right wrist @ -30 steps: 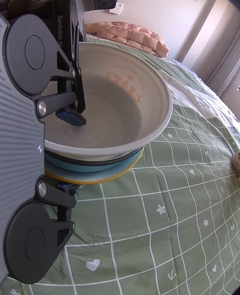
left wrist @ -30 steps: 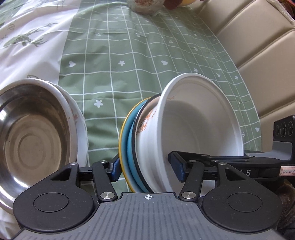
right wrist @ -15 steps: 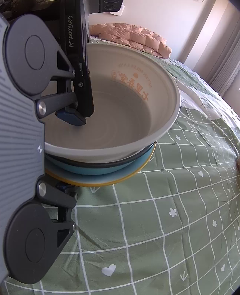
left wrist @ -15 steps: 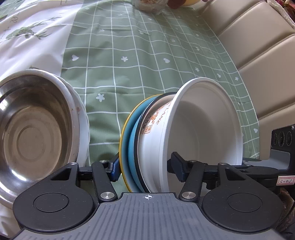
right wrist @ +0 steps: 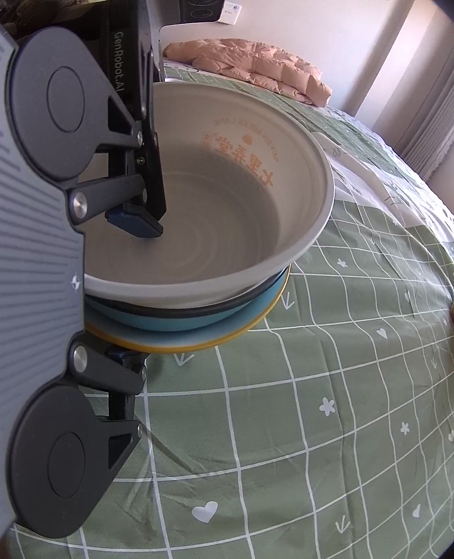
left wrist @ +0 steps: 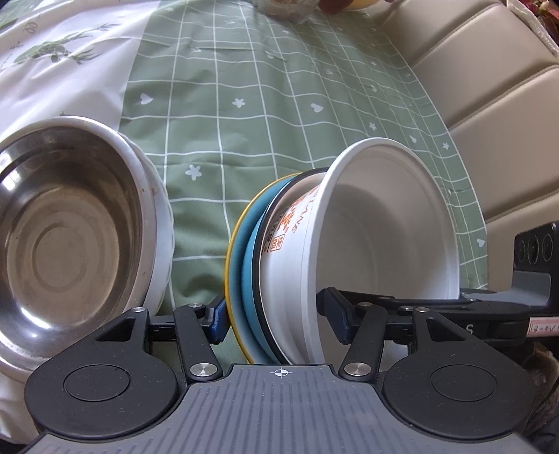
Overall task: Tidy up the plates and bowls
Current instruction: 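Lift and carry the nested bowl stack with both grippers, then lower the bowl stack onto the white plate with both grippers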
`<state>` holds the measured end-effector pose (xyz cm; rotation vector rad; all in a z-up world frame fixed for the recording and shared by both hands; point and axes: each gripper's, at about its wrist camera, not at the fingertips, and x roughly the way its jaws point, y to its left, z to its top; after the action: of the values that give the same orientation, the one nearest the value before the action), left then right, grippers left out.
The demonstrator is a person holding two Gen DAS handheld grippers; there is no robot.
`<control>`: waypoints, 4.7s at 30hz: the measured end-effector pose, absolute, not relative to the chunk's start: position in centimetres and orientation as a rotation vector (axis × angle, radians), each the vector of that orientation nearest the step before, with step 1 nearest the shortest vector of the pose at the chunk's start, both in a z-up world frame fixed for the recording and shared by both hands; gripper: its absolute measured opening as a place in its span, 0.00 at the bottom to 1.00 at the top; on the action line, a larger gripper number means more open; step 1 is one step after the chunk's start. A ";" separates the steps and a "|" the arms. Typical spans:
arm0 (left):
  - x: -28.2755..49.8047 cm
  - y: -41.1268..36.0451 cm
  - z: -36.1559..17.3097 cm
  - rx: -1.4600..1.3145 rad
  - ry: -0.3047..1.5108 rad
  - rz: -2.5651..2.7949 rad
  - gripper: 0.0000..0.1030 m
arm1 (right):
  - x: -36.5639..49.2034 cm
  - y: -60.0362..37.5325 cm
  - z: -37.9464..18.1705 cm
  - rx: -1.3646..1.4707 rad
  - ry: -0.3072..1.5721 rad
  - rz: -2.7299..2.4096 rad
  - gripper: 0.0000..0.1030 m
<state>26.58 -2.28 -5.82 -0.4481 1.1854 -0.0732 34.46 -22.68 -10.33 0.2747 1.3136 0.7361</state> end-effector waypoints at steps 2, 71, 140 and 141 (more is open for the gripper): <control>26.7 -2.4 -5.8 -0.434 1.183 -0.076 0.58 | 34.7 -22.9 -10.6 0.285 1.323 0.739 0.59; 21.9 10.3 2.8 -0.499 0.997 -0.032 0.58 | 32.2 -9.8 1.3 0.108 1.166 0.851 0.55; 20.8 18.6 -5.2 -0.656 1.097 0.065 0.39 | 30.9 -2.8 -3.1 -0.023 1.233 0.797 0.56; 20.8 18.6 -5.2 -0.652 1.095 0.069 0.39 | 30.7 -2.8 -2.9 -0.031 1.226 0.798 0.56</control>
<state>20.84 18.60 -5.23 -0.6516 1.0946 0.0693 30.72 -2.77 -2.92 -0.0313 1.2264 0.7980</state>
